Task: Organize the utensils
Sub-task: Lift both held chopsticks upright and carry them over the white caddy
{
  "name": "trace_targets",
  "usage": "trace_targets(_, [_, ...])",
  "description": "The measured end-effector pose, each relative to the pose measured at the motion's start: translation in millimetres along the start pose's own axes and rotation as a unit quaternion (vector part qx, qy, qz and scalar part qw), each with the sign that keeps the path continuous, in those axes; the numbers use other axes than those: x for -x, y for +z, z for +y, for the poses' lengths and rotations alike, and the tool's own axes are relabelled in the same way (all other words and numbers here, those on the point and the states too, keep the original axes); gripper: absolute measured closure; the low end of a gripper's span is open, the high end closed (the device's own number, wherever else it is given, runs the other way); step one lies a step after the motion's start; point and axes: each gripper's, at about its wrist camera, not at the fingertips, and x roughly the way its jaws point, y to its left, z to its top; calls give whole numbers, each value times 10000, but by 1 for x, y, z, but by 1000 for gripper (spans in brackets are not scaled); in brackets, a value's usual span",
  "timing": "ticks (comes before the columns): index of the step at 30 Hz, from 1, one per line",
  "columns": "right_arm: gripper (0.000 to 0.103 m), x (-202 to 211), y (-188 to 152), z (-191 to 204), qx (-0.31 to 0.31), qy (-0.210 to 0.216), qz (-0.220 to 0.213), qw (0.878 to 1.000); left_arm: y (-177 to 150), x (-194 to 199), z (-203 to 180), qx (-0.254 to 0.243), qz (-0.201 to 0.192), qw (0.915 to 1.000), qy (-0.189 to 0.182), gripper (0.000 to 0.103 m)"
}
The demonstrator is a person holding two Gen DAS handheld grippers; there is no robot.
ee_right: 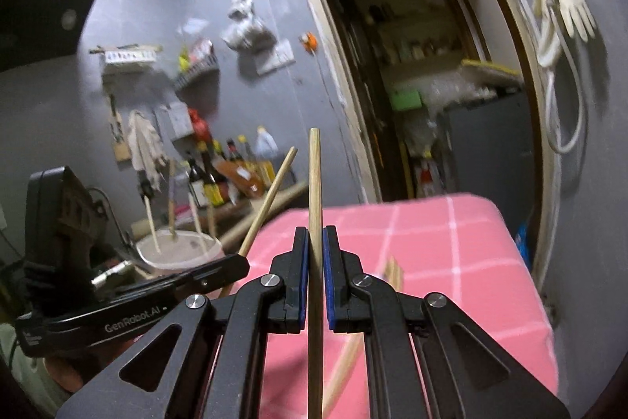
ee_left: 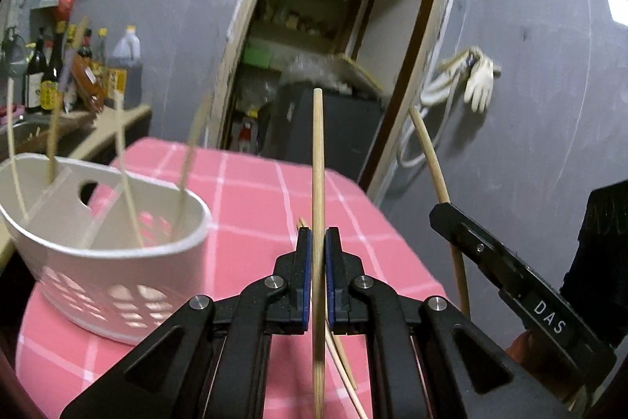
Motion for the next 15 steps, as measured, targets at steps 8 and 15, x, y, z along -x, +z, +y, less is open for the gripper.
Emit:
trace_targets(8, [98,-19,18,37,-33,479,-591,9971,32,41,32,106,-661,9977,134,99])
trace_targets(15, [98,-51,41,72,-118,973,-1103,9891,63,71,86,401,-1238,9906,429,99])
